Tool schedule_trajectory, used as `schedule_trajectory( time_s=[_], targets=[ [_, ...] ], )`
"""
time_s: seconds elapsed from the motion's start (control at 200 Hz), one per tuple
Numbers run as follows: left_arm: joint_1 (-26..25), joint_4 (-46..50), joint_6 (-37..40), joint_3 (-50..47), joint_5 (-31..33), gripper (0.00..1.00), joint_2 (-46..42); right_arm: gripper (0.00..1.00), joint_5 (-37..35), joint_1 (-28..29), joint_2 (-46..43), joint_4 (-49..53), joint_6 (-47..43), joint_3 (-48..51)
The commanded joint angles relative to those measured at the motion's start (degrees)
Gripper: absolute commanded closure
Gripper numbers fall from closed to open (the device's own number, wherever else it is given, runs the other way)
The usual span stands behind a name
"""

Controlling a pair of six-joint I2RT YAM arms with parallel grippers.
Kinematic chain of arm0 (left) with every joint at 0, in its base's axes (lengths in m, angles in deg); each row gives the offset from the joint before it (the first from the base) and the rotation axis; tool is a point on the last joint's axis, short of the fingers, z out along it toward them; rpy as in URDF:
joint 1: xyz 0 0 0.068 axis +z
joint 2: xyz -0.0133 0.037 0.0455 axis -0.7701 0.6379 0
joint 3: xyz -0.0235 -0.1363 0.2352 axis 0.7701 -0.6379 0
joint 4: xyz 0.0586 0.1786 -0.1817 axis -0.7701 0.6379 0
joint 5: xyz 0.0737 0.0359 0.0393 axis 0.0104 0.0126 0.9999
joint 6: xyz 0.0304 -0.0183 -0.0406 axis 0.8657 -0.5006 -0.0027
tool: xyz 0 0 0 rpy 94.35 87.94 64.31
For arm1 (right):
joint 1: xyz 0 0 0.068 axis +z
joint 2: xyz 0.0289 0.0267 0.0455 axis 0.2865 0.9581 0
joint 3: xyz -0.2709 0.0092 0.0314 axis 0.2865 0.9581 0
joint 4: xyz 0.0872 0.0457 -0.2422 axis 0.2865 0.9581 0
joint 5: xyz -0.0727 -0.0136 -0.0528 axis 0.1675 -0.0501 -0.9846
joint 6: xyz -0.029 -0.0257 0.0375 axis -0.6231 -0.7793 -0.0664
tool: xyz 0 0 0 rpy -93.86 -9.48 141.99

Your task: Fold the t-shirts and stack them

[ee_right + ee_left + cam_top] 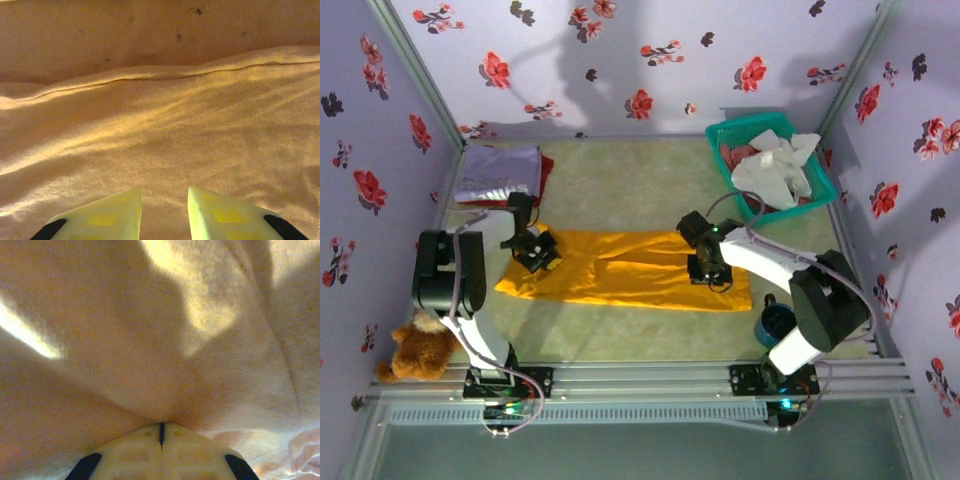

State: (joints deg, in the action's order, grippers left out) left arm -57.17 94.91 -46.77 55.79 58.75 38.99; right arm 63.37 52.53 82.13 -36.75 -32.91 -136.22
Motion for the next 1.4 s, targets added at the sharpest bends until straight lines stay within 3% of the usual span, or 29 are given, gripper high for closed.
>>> schedule_trajectory(
  time_s=[0.0, 0.21, 0.435, 0.69, 0.84, 0.995, 1.16, 1.265, 1.395],
  targets=[
    [-4.4, -0.6, 2.3, 2.7, 2.1, 1.00, 5.4, 0.68, -3.2, 0.0, -4.0, 1.9, 2.7, 1.4],
    [-11.4, 8.9, 9.3, 19.3, 9.5, 1.00, 14.6, 0.68, -2.9, -0.1, -5.8, 2.6, 2.6, 2.0],
    [-12.3, 17.0, 15.8, 38.7, 12.7, 1.00, 26.2, 0.68, -2.0, -0.2, -6.2, 3.2, 2.3, 1.1],
    [-13.1, 30.4, 20.6, 69.9, 10.7, 1.00, 41.3, 0.68, 2.4, -0.1, -4.2, -0.2, 3.2, 0.2],
    [-13.3, 34.0, 18.4, 83.7, 11.0, 1.00, 41.2, 0.67, 3.4, -0.2, -2.9, -2.3, 3.4, 1.1],
    [-12.7, 30.2, 13.6, 76.8, 9.6, 0.93, 32.7, 0.67, 2.5, -0.3, -1.7, -2.1, 2.4, 1.2],
    [-12.0, 19.6, 7.4, 55.6, 4.1, 0.96, 23.6, 0.70, 1.4, -0.7, -1.5, -1.8, 1.8, 2.2],
    [-12.0, 12.3, 4.7, 44.2, 2.8, 0.96, 19.6, 0.84, 2.2, -1.6, -1.7, -2.8, 1.1, 4.0],
    [-12.0, 9.7, 4.6, 38.9, 1.8, 0.98, 19.6, 1.00, 2.6, -1.9, -0.9, -4.2, -0.2, 5.7]
  ],
)
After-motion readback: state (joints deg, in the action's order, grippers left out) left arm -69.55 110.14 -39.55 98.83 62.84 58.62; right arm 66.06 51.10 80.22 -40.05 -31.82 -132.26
